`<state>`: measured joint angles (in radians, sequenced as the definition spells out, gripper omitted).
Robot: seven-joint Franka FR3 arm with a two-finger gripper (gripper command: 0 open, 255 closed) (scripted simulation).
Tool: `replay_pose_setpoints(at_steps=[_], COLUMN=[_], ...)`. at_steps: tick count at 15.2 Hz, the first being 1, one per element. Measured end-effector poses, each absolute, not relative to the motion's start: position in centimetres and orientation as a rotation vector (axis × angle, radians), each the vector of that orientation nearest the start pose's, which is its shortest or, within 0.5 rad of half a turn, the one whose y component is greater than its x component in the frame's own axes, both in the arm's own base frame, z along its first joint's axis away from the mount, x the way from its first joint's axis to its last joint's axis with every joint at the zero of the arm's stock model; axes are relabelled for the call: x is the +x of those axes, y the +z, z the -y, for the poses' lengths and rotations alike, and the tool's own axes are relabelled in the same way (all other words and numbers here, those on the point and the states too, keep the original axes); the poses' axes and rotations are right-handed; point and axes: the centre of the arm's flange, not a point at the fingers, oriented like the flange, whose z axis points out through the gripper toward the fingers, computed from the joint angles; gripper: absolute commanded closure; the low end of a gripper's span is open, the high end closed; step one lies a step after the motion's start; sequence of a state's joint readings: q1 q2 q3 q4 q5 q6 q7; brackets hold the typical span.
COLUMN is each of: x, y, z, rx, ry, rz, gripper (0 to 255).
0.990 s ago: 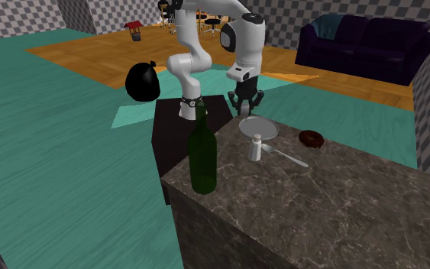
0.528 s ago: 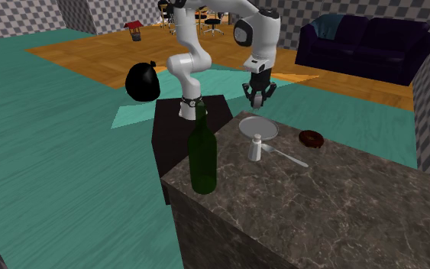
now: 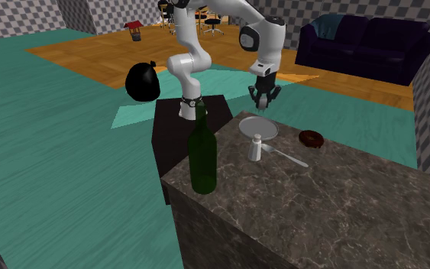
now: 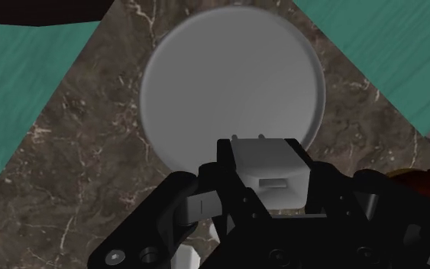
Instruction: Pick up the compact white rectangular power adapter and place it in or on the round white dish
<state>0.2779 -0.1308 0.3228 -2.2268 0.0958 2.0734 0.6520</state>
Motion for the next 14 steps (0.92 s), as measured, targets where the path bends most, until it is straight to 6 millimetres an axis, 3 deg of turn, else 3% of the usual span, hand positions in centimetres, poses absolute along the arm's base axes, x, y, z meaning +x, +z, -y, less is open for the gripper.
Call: replay_pose_setpoints(at_steps=[9, 14], x=[40.8, 40.9], y=[37.6, 37.0], z=[-28.9, -28.9], rx=[-3.119, -3.119], ry=[0.074, 0.074], rz=[-0.159, -0.159], gripper=[255, 255])
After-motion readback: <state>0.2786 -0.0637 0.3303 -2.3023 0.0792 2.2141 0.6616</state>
